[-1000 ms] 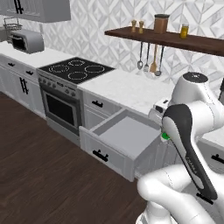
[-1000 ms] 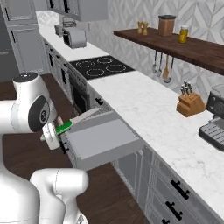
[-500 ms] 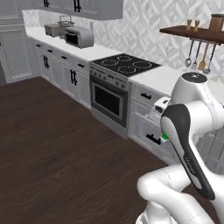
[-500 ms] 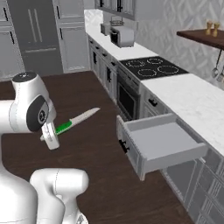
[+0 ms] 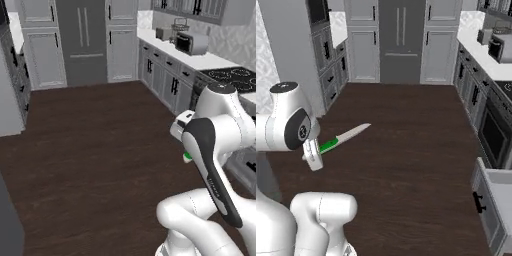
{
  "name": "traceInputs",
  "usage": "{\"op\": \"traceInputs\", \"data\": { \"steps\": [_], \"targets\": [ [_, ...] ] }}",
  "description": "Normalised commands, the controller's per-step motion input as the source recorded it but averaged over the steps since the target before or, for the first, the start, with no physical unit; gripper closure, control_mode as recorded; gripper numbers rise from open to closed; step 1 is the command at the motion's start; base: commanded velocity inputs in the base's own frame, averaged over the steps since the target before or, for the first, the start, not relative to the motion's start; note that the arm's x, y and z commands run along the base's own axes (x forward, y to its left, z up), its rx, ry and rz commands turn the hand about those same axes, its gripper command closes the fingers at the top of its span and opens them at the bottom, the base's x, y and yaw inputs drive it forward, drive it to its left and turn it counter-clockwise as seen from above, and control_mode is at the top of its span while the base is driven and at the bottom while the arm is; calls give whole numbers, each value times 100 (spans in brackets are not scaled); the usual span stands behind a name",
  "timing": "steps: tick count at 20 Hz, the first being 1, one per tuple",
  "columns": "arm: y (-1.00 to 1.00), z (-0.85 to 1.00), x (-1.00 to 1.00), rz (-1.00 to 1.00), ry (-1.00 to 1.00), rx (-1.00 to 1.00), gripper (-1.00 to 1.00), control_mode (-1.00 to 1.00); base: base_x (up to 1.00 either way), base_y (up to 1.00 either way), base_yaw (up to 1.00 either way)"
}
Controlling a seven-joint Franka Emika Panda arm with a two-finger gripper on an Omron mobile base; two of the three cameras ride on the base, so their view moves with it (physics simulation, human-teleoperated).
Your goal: Pick up the knife from the drawer and place it on the cutting board. Then place the meat from the plate to the cutting board.
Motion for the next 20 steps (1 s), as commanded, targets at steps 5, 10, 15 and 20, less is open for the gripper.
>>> {"op": "traceInputs", "data": {
  "steps": [5, 10, 15, 20],
  "targets": [
    [0, 0, 0, 0, 0, 0, 100, 100, 10, 10, 66],
    [0, 0, 0, 0, 0, 0, 100, 100, 2, 8, 67],
    [0, 0, 0, 0, 0, 0, 100, 100, 0, 9, 69],
    [0, 0, 0, 0, 0, 0, 100, 100, 2, 13, 68]
  ]
}}
